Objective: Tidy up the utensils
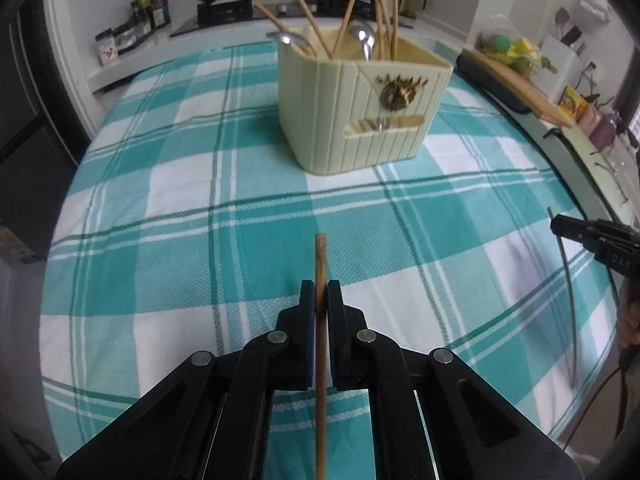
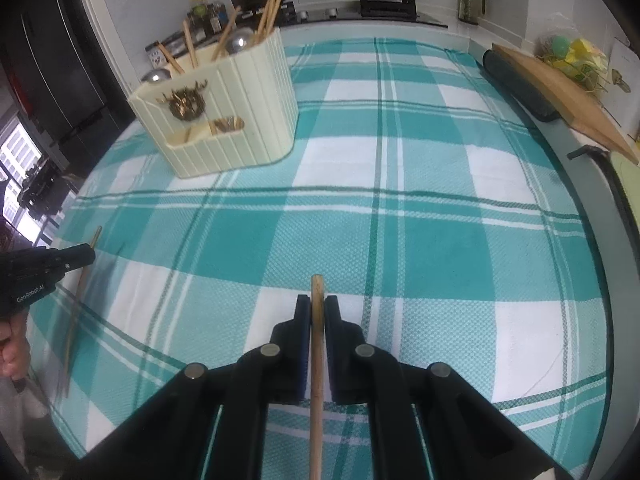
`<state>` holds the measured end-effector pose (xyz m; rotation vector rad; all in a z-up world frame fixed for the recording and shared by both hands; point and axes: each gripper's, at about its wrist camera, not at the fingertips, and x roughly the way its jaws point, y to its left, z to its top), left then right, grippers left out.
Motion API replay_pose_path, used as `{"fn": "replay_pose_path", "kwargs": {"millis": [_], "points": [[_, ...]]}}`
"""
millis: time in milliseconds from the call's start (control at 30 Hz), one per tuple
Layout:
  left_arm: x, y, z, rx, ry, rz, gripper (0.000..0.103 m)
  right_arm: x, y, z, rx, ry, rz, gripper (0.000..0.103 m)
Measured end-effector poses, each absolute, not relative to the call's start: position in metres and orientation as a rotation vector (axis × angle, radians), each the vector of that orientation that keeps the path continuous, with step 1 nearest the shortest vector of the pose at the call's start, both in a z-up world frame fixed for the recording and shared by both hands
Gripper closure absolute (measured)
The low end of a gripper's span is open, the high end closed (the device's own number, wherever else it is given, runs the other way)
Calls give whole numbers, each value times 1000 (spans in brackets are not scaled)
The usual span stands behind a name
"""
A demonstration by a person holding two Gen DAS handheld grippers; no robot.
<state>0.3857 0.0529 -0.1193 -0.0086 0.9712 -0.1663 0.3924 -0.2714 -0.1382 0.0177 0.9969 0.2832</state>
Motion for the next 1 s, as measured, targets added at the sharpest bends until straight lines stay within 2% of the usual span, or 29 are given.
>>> {"fn": "replay_pose_path", "kwargs": {"millis": [433, 667, 1000], "points": [[334, 59, 4, -85, 671, -243, 99, 331, -275, -11, 32, 640, 361, 96], [348, 62, 56, -105, 564, -250, 99, 337, -261, 30, 26, 462, 346, 96], [410, 63, 129, -123, 411, -212, 99, 399, -228, 118, -11, 302, 357, 96]]}}
